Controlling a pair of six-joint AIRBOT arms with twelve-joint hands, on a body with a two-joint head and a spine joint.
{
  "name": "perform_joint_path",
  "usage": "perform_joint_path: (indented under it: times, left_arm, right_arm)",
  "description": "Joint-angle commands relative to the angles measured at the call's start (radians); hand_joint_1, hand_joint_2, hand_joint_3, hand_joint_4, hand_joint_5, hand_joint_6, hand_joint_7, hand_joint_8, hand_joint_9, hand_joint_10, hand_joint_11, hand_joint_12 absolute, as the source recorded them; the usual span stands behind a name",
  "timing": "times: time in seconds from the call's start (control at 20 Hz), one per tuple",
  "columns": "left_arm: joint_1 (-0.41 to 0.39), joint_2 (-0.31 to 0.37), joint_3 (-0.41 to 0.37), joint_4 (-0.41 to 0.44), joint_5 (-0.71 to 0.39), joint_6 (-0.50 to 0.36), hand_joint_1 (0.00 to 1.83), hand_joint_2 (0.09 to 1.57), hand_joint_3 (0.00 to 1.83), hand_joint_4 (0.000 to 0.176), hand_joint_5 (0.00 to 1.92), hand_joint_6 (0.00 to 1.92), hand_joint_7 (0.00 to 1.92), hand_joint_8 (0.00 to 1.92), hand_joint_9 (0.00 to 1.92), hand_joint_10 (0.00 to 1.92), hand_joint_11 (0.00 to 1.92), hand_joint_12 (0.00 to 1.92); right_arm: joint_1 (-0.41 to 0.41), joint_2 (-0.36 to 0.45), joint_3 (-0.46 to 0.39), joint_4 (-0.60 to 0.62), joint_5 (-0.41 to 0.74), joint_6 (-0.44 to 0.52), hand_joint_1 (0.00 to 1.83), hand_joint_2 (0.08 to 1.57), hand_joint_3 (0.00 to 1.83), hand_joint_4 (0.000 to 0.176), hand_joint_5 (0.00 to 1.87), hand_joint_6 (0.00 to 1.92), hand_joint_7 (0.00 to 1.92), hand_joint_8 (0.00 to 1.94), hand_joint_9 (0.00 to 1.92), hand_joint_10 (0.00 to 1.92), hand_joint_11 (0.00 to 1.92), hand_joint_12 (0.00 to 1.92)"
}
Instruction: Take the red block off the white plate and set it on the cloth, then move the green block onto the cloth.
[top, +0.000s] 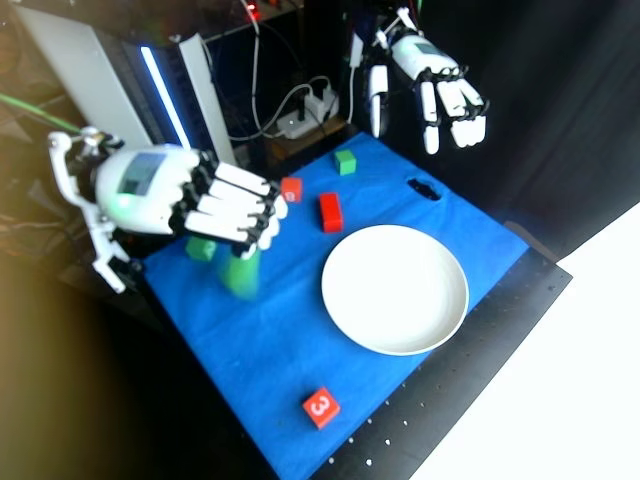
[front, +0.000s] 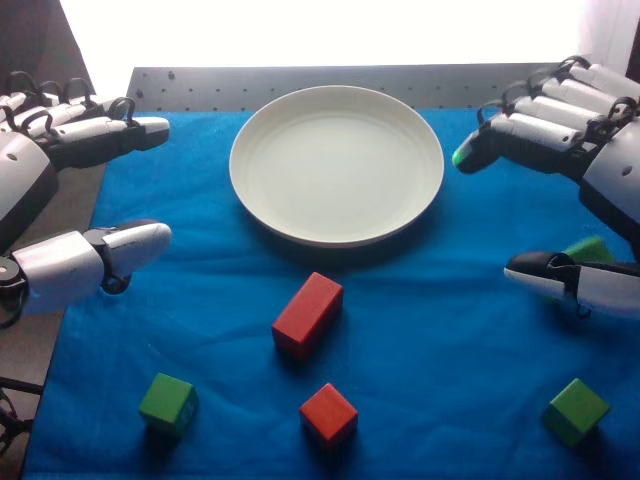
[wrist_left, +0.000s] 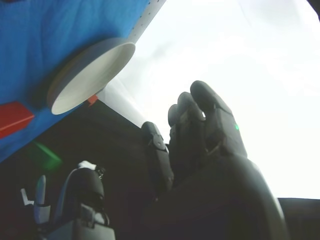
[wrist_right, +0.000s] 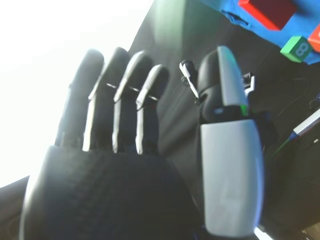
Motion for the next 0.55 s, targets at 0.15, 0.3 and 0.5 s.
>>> perform_joint_path:
  times: [0.15, 0.3, 0.5]
  left_arm:
    - [-0.005, 0.005, -0.002, 0.016, -0.133, 0.000, 0.41, 1.12, 0.00, 0.145, 0.47, 0.00, 0.29, 0.00, 0.27, 0.00, 0.00, 0.70]
    - [-0.005, 0.005, -0.002, 0.016, -0.138, 0.000, 0.42, 1.12, 0.00, 0.148, 0.47, 0.00, 0.29, 0.00, 0.28, 0.00, 0.00, 0.70]
    - [-0.005, 0.005, -0.001, 0.019, -0.152, 0.000, 0.40, 1.13, 0.00, 0.145, 0.47, 0.00, 0.29, 0.00, 0.29, 0.00, 0.00, 0.72]
  right_arm:
    - [0.004, -0.002, 0.001, -0.016, -0.120, 0.003, 1.13, 0.94, 0.00, 0.000, 0.25, 0.89, 0.22, 0.92, 0.10, 1.25, 0.00, 1.82]
    - [0.004, 0.000, 0.001, -0.015, -0.121, 0.003, 1.19, 0.93, 0.00, 0.000, 0.23, 1.01, 0.21, 1.03, 0.09, 1.35, 0.00, 1.88]
    - [0.004, 0.001, 0.001, -0.015, -0.152, 0.003, 1.12, 0.93, 0.00, 0.000, 0.26, 1.05, 0.29, 1.07, 0.20, 1.35, 0.11, 1.86]
